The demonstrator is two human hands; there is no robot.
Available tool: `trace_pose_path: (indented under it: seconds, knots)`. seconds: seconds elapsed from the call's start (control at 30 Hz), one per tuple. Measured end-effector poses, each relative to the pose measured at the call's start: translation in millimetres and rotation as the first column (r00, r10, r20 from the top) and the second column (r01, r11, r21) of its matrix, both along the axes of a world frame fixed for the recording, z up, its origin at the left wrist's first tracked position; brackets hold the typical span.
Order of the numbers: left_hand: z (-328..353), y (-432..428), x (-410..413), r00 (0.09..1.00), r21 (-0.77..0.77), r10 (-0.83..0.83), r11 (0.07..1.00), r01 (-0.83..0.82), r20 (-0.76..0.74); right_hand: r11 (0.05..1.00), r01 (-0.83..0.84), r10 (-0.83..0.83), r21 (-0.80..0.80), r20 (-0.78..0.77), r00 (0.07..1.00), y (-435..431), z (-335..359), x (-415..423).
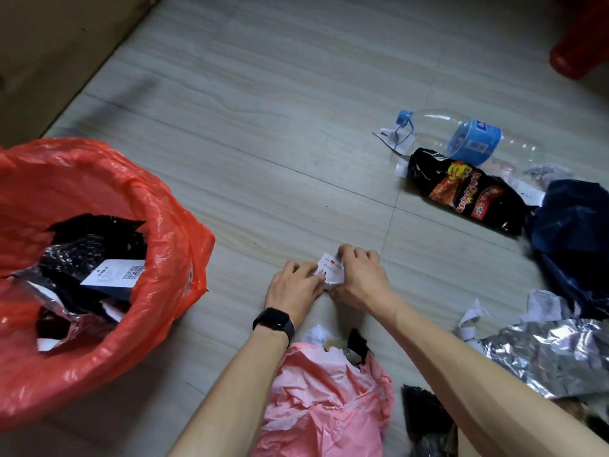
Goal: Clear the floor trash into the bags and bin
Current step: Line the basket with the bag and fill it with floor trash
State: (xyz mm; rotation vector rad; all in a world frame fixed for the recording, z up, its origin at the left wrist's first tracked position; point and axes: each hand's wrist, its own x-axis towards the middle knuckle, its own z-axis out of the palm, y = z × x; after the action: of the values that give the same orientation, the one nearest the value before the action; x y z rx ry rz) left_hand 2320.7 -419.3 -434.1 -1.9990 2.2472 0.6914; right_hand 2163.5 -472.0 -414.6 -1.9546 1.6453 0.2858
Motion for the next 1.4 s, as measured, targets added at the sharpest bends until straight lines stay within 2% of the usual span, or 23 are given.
trace_pose_path:
  seconds: [0.17, 0.37, 0.47, 0.57, 0.7, 0.77, 0.9, 1.03, 1.17, 1.27, 1.4]
  knots:
    - [1, 8, 13, 0.992, -0.025, 0.039, 0.999, -0.042, -0.121, 0.996, -0.002, 0.006, 0.093, -0.04, 0.999, -8, 2, 9]
    - [21, 19, 18, 0.929, 0.14, 0.246, 0.967, -0.214, -0.277, 1.0, 0.022, -0.023, 0.021, 0.039, 0.999, 11, -1, -1]
    - [29, 30, 19, 0.917, 0.303, 0.333, 0.916, -0.261, -0.219, 0.995, 0.092, -0.091, -0.022, 0.056, 0.994, 26, -4, -6]
    - [31, 35, 10, 0.96, 0.541, 0.266, 0.822, -0.178, -0.089, 0.982, 0.187, -0.184, -0.027, 0.083, 0.979, 40, -7, -20]
    - [41, 29, -14, 0.942, 0.651, 0.277, 0.754, -0.092, -0.187, 0.943, 0.332, -0.333, 0.018, 0.062, 0.941, 53, -7, -54]
    - [44, 27, -27, 0.961, 0.659, 0.198, 0.752, -0.023, -0.192, 0.917, 0.396, -0.398, 0.036, 0.063, 0.915, 58, -5, -71]
    - [44, 32, -56, 0.995, 0.618, 0.094, 0.784, -0.061, -0.02, 0.892, 0.45, -0.452, 0.051, 0.051, 0.891, 63, -1, -97]
    - [38, 40, -71, 0.992, 0.561, 0.129, 0.821, -0.108, 0.001, 0.905, 0.424, -0.424, 0.023, 0.036, 0.905, 72, -2, -106]
    - [38, 44, -74, 0.987, 0.572, 0.16, 0.809, -0.134, 0.005, 0.931, 0.352, -0.352, -0.099, 0.014, 0.936, 81, -4, -107]
    - [42, 46, -74, 0.991, 0.619, 0.113, 0.774, -0.132, 0.07, 0.936, 0.341, -0.342, -0.086, 0.006, 0.94, 77, -3, -105]
    - [39, 55, -81, 0.99, 0.543, 0.09, 0.829, -0.132, 0.104, 0.944, 0.32, -0.32, -0.078, 0.02, 0.947, 72, 2, -103]
